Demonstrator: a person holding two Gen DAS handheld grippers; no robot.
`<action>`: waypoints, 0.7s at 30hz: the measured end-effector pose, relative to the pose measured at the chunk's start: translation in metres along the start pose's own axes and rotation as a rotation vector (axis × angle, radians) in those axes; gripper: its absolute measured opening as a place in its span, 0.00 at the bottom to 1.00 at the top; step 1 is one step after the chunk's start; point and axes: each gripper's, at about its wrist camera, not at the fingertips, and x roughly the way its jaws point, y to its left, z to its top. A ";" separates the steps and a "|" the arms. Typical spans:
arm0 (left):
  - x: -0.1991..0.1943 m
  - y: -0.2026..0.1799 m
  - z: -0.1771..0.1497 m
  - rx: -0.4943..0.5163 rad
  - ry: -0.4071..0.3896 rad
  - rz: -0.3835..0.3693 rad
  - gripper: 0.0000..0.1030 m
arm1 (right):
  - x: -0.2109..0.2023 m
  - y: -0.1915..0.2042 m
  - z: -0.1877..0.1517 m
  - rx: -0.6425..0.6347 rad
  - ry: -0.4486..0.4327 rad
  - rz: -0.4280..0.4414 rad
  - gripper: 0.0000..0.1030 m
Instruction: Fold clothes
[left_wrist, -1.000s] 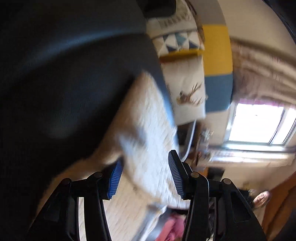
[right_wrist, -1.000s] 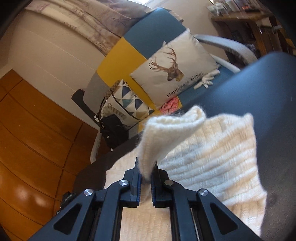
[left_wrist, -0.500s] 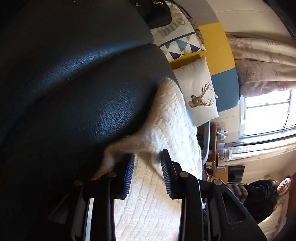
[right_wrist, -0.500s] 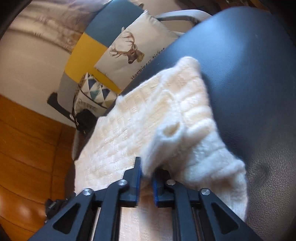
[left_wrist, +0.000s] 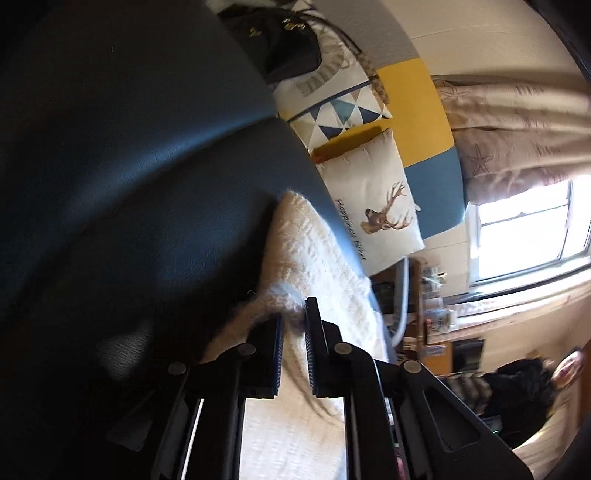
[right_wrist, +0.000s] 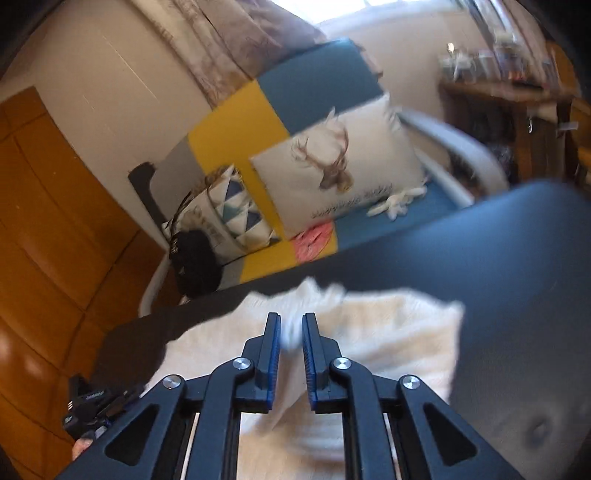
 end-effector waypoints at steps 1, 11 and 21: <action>0.003 0.005 -0.002 0.002 0.007 0.018 0.10 | 0.005 -0.012 -0.003 0.022 0.019 -0.041 0.10; 0.014 0.024 -0.006 -0.020 0.110 0.016 0.13 | 0.011 -0.128 -0.085 0.547 0.020 0.201 0.34; 0.016 0.025 -0.008 -0.018 0.125 0.023 0.14 | 0.052 -0.125 -0.069 0.458 0.195 0.252 0.35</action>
